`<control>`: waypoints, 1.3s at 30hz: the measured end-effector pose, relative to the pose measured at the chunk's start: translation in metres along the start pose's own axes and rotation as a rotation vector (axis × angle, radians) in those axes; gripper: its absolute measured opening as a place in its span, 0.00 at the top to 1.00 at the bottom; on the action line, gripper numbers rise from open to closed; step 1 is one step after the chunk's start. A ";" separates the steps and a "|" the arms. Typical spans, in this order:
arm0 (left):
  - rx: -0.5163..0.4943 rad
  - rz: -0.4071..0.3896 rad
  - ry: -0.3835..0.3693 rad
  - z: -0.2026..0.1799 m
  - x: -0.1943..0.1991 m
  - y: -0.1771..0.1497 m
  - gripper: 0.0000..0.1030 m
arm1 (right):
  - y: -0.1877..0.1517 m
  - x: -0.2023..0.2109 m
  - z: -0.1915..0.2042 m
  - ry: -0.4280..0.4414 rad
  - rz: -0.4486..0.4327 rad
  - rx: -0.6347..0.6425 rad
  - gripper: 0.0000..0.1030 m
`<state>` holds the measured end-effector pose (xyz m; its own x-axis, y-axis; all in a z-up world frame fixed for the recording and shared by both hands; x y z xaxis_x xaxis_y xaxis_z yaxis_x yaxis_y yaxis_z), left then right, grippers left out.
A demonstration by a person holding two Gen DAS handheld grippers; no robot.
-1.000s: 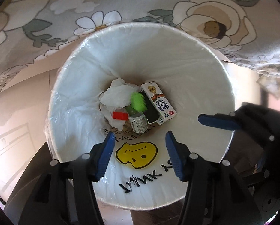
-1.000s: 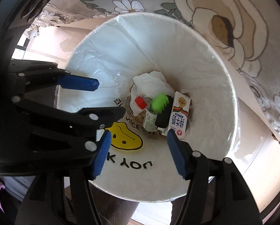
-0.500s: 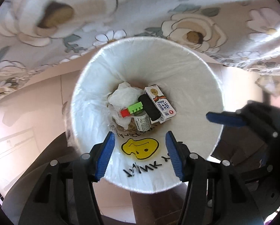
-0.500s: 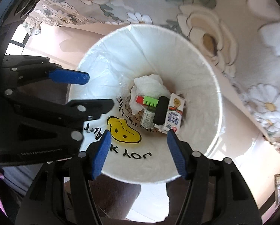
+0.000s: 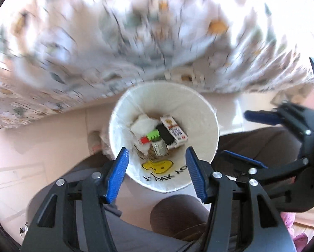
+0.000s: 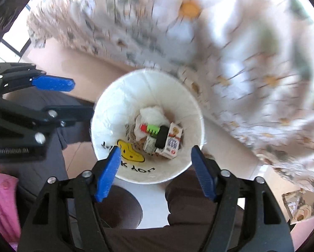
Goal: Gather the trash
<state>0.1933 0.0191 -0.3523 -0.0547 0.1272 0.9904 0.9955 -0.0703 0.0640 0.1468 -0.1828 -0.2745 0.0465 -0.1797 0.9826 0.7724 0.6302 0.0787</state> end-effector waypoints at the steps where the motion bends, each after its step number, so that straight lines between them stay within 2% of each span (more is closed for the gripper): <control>1: -0.005 -0.024 0.011 0.000 0.012 0.000 0.41 | -0.001 0.012 0.000 -0.001 -0.015 -0.005 0.30; 3: -0.015 -0.074 0.035 -0.002 0.036 -0.001 0.33 | -0.003 0.034 -0.002 -0.009 -0.048 -0.007 0.29; 6: -0.043 -0.151 0.076 -0.007 0.072 -0.003 0.27 | -0.007 0.071 0.000 -0.043 -0.105 0.003 0.27; 10: -0.077 -0.239 0.110 -0.011 0.115 -0.009 0.22 | -0.014 0.113 0.007 -0.104 -0.174 0.008 0.21; 12: -0.091 -0.279 0.124 -0.015 0.136 -0.015 0.16 | -0.017 0.132 0.011 -0.116 -0.205 0.003 0.19; 18: -0.109 -0.370 0.145 -0.022 0.186 -0.036 0.10 | -0.032 0.187 0.025 -0.152 -0.311 -0.007 0.15; 22: -0.124 -0.412 0.183 -0.026 0.208 -0.049 0.09 | -0.043 0.212 0.030 -0.237 -0.367 -0.027 0.13; 25: -0.133 -0.445 0.240 -0.027 0.222 -0.059 0.09 | -0.050 0.231 0.033 -0.293 -0.407 -0.044 0.13; 30: -0.143 -0.475 0.299 -0.028 0.235 -0.072 0.09 | -0.060 0.257 0.037 -0.263 -0.490 -0.123 0.13; 34: -0.140 -0.491 0.283 -0.031 0.243 -0.083 0.09 | -0.068 0.272 0.043 -0.262 -0.533 -0.165 0.13; 39: -0.144 -0.517 0.270 -0.037 0.253 -0.094 0.09 | -0.079 0.285 0.049 -0.314 -0.570 -0.187 0.13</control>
<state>0.0834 0.0215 -0.1028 -0.5659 -0.0737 0.8212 0.8149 -0.2016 0.5435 0.0678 -0.2465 0.0072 -0.5653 -0.1996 0.8004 0.7194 0.3555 0.5967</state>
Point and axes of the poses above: each gripper's, at about its wrist camera, not at the fingertips, and x roughly against the way its jaws point, z to its left, y to its top, the point moved 10 cm from there along -x, roughly the way its jaws point, and after that the axes turned 8 degrees about z, right-handed, at the moved point
